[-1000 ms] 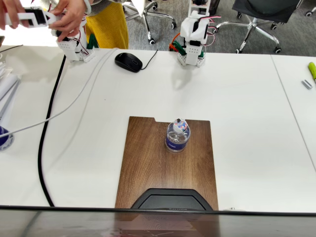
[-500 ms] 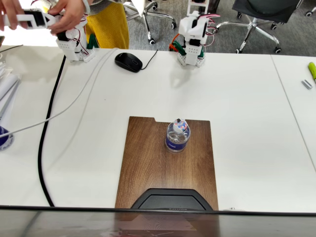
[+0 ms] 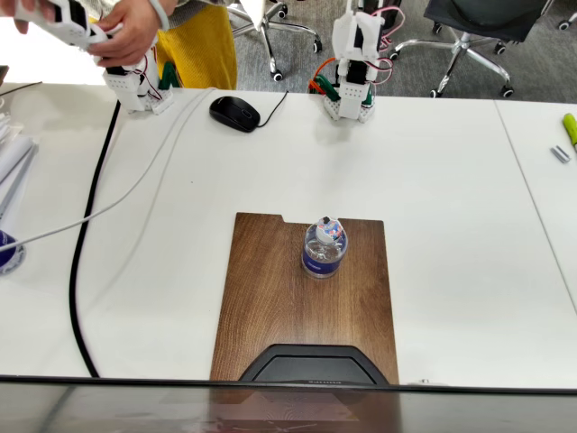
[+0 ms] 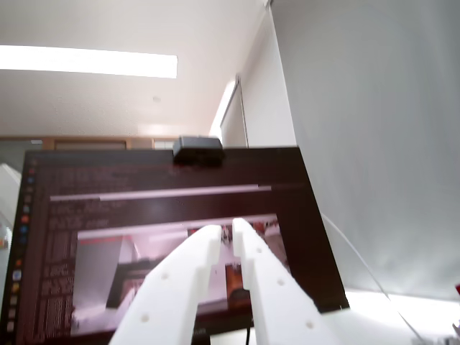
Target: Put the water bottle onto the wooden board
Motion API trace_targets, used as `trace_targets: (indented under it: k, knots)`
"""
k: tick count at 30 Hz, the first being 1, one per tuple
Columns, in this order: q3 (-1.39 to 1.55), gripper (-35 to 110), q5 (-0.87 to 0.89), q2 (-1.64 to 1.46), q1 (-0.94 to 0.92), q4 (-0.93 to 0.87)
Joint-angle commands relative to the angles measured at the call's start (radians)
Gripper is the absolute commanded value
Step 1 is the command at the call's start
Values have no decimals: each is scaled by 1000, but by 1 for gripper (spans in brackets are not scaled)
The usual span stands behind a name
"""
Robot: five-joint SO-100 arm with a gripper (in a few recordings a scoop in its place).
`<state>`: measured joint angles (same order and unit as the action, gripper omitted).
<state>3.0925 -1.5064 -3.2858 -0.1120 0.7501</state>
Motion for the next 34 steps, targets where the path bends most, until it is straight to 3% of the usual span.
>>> trace_targets:
  k: [1,6,13,34]
  knots:
    - [12,0,-8,-11,2,147]
    - [12,0,-25,-11,2,287]
    - [14,0,-126,-11,3,347]
    - [14,0,-127,-11,-3,351]
